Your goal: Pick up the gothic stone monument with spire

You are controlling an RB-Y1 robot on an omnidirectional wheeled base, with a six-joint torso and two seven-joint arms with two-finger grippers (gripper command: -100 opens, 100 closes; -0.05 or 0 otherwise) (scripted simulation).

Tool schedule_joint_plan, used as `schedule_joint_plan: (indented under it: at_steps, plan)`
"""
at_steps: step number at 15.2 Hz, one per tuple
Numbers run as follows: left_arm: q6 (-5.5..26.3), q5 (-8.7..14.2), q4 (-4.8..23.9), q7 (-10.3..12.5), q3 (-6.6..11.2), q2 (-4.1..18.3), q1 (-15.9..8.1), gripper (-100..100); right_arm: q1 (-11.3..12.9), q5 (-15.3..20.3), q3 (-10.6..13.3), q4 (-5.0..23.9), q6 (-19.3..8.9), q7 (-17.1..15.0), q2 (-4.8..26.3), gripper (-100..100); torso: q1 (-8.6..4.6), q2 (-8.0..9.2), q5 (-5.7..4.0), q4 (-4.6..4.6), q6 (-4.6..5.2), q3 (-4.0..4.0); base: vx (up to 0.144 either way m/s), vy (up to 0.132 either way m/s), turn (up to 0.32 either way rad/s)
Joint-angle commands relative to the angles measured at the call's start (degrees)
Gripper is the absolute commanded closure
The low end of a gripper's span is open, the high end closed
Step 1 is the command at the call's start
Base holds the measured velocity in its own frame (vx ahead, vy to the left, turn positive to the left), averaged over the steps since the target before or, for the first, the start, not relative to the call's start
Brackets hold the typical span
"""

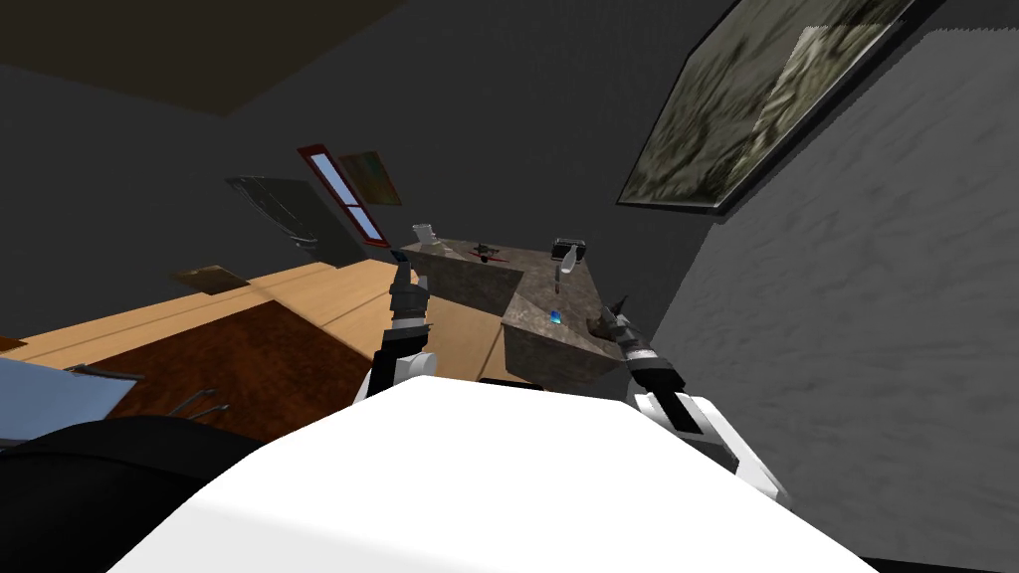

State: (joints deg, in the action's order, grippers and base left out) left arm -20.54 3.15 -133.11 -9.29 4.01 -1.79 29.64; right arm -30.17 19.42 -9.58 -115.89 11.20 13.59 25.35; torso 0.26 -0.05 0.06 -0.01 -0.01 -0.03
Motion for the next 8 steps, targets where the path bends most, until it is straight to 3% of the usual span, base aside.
schedule_joint_plan:
  at_steps: [1,8]
  plan:
    - [0.0,0.0,0.0,0.0,0.0,0.0,0.0,0,-0.19,1.2,-0.78,1.73,-1.0,0.95,1.48,-100,0.0,0.0,0.0,0.0,0.0,0.0,0.007,0.06,0.069]
    - [0.0,0.0,0.0,0.0,0.0,0.0,0.0,0,-1.0,6.52,-3.3,7.43,-5.63,4.38,6.9,-100,-0.04,-0.02,0.0,0.0,-0.01,-0.01,0.016,0.054,0.087]
